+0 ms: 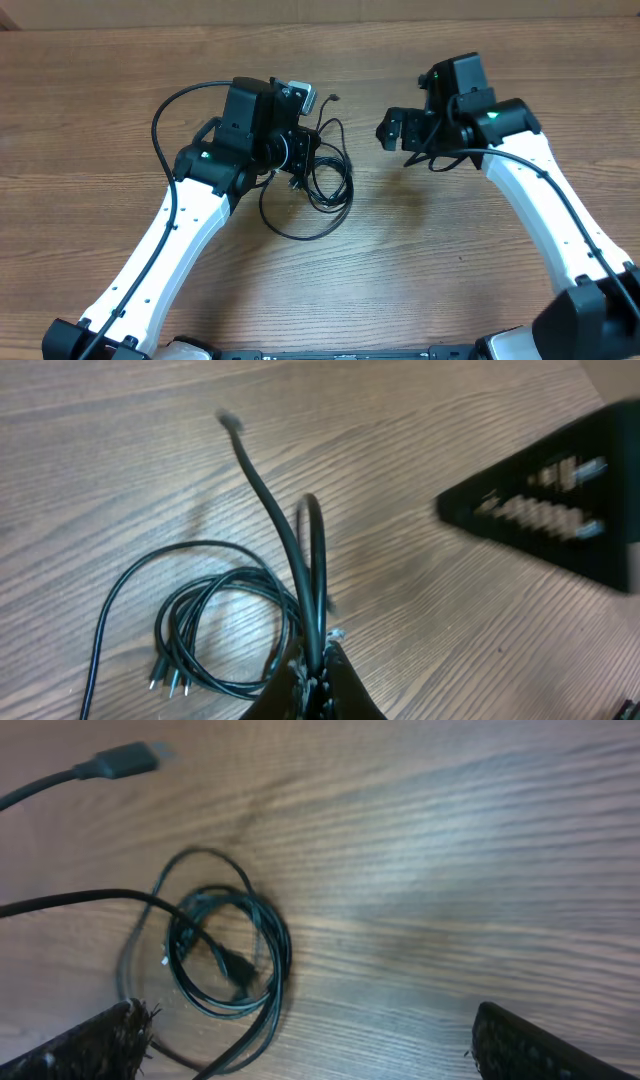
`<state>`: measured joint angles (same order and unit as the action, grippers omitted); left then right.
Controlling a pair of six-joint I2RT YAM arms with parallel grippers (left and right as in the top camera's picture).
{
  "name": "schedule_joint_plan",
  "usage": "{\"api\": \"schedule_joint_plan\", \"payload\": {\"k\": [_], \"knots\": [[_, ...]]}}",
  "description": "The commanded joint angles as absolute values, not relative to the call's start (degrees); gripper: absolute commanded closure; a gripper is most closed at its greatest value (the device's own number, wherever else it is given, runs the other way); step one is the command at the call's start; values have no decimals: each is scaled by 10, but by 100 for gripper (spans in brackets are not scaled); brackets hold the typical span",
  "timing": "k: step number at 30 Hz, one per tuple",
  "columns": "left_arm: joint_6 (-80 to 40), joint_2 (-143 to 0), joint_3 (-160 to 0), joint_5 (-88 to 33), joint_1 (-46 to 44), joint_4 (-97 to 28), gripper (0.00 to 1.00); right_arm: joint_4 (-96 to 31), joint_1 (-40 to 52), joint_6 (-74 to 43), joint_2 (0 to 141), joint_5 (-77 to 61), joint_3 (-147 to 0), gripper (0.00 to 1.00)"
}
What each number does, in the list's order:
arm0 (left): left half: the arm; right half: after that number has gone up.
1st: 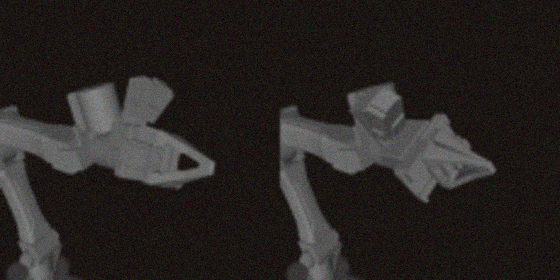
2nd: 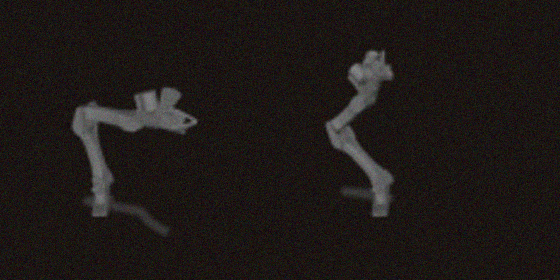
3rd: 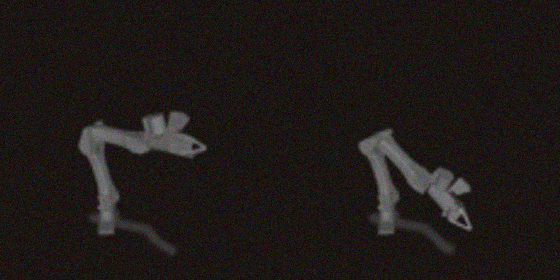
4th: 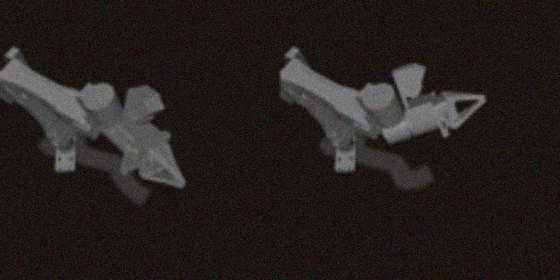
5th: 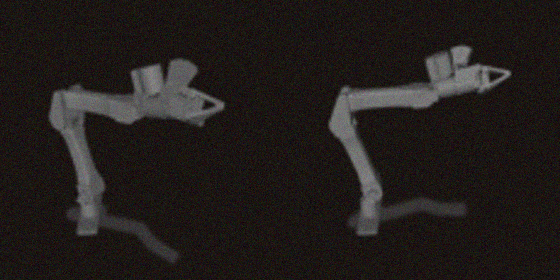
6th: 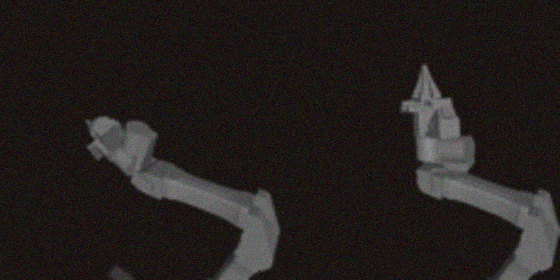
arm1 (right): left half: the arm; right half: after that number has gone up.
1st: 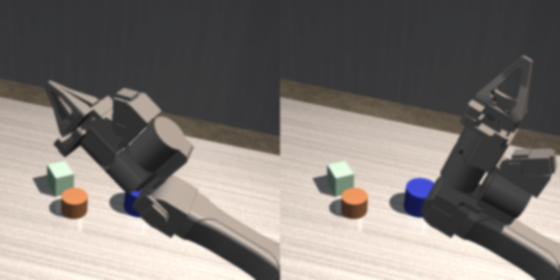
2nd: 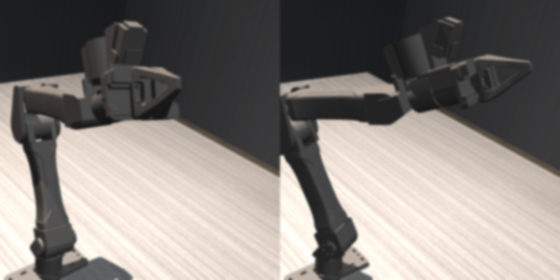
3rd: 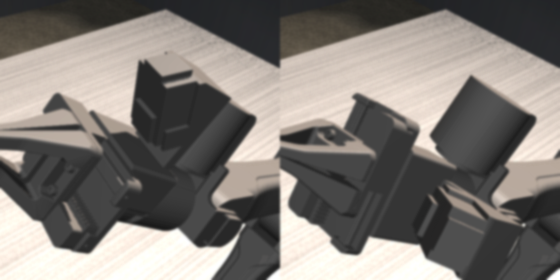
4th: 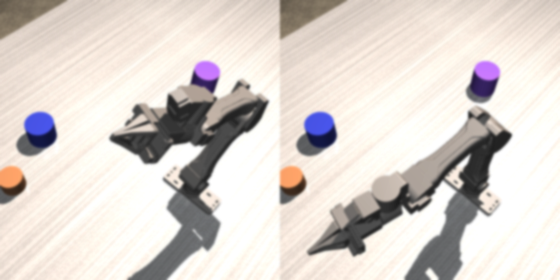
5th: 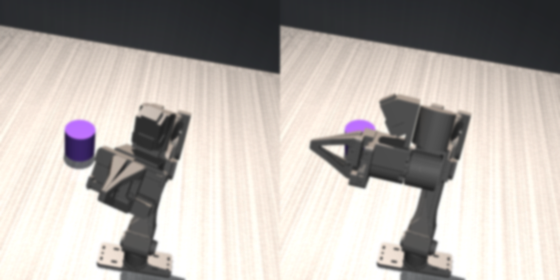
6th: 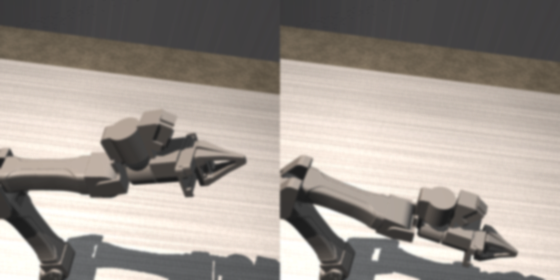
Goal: Untangle cables
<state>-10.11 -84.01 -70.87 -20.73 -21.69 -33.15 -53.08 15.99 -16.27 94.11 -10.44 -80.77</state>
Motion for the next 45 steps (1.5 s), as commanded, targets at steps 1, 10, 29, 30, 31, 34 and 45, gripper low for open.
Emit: {"api": "schedule_joint_plan", "payload": {"k": [1,10,29,30,31,34,45], "knots": [[-90,-797,-723,-207,-221,-315,96,-533,176,-160,972,-121,-802,0],[-95,-756,-725,-34,-220,-472,96,-556,180,-160,997,-100,-802,0],[-142,-784,-725,-90,-152,-457,32,-603,156,-160,997,-5,-804,0],[-142,-796,-725,-87,-159,-456,31,-603,156,-160,997,-5,-804,0],[-142,-811,-725,-85,-165,-458,30,-603,156,-160,997,-5,-804,0],[-142,-859,-725,-84,-173,-459,31,-604,156,-160,997,-5,-804,0],[-144,-1034,-725,-95,-173,-461,41,-602,156,-160,997,-5,-804,0]]}}
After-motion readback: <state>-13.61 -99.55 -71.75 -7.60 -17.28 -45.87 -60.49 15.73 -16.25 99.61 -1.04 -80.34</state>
